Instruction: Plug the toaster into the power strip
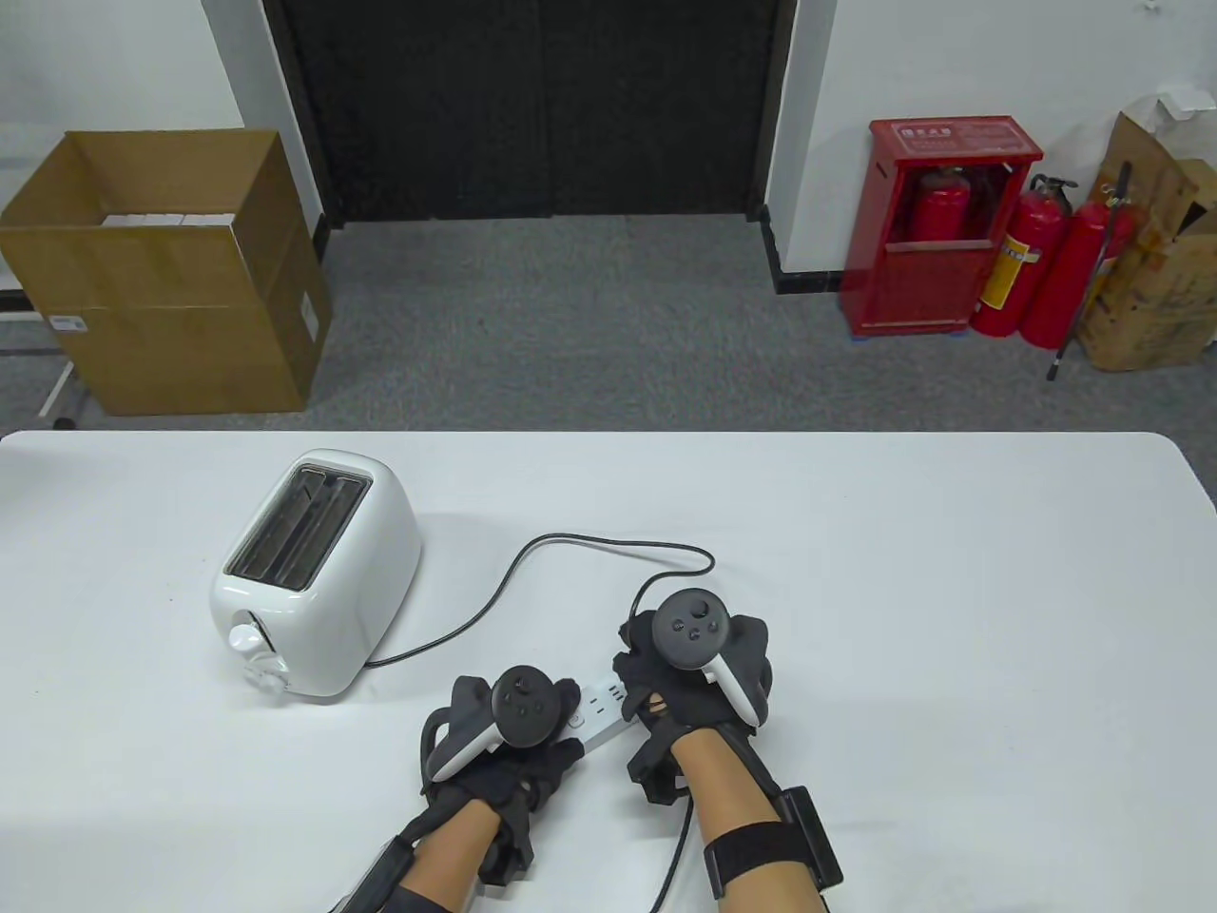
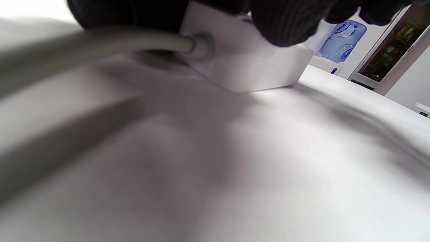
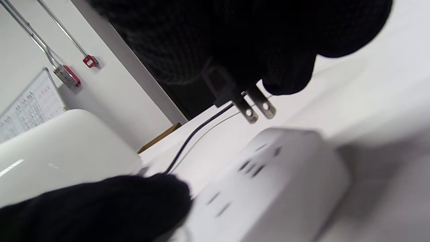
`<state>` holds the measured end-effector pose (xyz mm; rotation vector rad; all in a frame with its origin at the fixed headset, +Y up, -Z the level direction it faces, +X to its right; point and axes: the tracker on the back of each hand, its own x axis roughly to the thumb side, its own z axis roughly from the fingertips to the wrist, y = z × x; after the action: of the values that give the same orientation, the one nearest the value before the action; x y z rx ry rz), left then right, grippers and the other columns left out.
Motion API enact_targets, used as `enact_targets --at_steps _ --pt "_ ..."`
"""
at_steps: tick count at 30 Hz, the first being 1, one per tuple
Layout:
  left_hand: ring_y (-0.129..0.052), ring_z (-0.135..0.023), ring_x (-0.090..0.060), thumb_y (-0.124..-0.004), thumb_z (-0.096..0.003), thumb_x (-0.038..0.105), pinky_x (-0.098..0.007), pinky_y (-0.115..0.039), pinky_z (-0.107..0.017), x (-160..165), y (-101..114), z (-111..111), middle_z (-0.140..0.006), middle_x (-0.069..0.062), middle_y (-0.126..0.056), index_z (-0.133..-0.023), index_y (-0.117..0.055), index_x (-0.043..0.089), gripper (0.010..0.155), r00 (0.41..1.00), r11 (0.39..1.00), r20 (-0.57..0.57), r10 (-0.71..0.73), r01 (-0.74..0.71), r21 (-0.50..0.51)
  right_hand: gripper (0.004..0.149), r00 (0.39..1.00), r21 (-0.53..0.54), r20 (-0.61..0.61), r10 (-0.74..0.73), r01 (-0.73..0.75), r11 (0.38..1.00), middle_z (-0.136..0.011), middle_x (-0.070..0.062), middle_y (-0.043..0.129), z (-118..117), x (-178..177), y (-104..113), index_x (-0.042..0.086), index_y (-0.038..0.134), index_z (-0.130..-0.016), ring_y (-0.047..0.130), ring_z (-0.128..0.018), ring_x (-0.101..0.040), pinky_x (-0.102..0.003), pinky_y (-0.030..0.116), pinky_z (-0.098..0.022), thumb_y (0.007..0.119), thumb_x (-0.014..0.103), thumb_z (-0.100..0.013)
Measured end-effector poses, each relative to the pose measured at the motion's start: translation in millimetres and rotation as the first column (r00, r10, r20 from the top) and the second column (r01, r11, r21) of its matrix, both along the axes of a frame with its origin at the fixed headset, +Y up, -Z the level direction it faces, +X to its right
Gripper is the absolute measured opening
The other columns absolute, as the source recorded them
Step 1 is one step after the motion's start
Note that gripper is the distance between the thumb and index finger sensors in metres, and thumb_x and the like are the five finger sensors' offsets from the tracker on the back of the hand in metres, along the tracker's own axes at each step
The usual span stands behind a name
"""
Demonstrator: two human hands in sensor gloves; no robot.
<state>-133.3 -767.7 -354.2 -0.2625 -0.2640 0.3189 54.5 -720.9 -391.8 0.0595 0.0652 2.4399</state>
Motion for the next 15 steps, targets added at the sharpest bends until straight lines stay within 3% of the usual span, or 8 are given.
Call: enact_targets --at_steps 5,9,15 --pt "-0.075 -0.092 -0.029 -0.075 -0.0462 0.047 -0.052 -0.068 -0.068 -0.7 0.1 -0.1 -0.11 -0.005 -0.064 -0.108 -0.048 0.028 0.07 1.0 1.0 -0.003 0.0 0.0 -0.001 0.044 1.0 0.012 0.026 0.014 -0.014 1.0 -0.07 -0.006 0.091 -0.3 -6.9 -16.0 0.016 0.074 -0.075 0.101 -0.048 -0.038 -0.045 0.088 -0.03 0.088 0.029 -0.036" --pt "-0.075 -0.092 -0.031 -0.075 -0.0459 0.047 -0.052 -0.068 -0.068 -1.0 0.2 -0.3 -0.11 -0.004 -0.064 -0.107 -0.048 0.029 0.07 1.0 1.0 -0.006 0.001 -0.001 -0.002 0.041 0.997 -0.008 0.047 -0.063 0.063 0.998 -0.068 -0.007 0.094 -0.8 -2.4 -16.9 0.016 0.077 -0.072 0.104 -0.047 -0.037 -0.045 0.091 -0.028 0.09 0.03 -0.035" --pt "-0.076 -0.092 -0.028 -0.075 -0.0454 0.048 -0.052 -0.068 -0.068 -1.1 0.1 -0.3 -0.11 -0.003 -0.065 -0.107 -0.048 0.03 0.07 1.0 1.0 -0.01 -0.007 0.007 0.009 0.041 0.999 0.032 0.033 0.007 -0.008 0.999 -0.065 -0.008 0.097 4.3 -6.2 -16.6 0.013 0.08 -0.07 0.105 -0.045 -0.037 -0.045 0.091 -0.026 0.091 0.03 -0.035"
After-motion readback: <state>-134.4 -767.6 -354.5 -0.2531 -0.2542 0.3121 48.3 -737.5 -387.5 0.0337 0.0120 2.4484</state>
